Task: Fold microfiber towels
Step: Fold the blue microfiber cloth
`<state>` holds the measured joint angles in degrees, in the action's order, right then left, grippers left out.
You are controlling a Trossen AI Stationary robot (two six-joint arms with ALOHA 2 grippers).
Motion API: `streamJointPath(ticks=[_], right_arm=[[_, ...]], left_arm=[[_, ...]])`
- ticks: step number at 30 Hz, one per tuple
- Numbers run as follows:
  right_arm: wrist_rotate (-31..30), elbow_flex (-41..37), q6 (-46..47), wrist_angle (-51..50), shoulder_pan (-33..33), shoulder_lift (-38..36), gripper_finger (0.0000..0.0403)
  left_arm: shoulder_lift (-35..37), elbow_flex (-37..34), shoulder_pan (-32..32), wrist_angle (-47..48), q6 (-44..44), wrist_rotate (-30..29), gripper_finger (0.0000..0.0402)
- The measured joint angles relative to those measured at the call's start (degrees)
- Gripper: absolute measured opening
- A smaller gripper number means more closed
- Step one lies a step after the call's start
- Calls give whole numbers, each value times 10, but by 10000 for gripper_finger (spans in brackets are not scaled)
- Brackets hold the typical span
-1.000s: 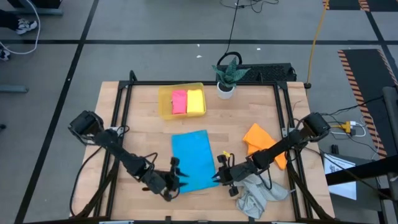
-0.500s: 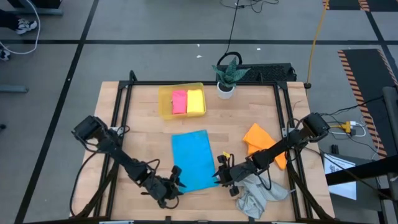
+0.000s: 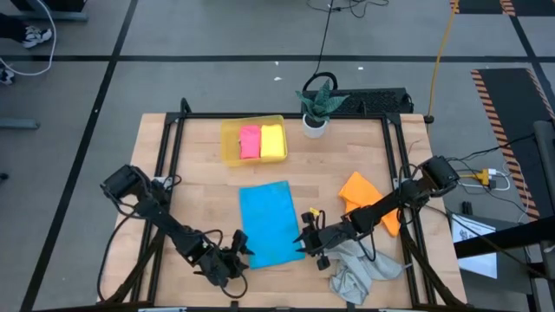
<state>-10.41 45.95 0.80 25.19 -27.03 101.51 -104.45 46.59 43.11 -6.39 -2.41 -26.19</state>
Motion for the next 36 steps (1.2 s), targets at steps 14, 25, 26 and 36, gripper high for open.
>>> streamJointPath(ticks=[14,25,26,36], right_arm=[[0,0,0,-10,0,0,116],[-3,0,-53,-33,-5,0,116],[-3,0,-68,-34,-7,0,116],[-1,0,-138,-72,-11,0,116]], left_arm=[[-19,1,-1,-13,-75,-24,153],[-23,-1,0,-64,-60,-24,152],[-23,-1,0,-69,-55,-23,152],[-22,-1,-5,-85,-49,3,152]])
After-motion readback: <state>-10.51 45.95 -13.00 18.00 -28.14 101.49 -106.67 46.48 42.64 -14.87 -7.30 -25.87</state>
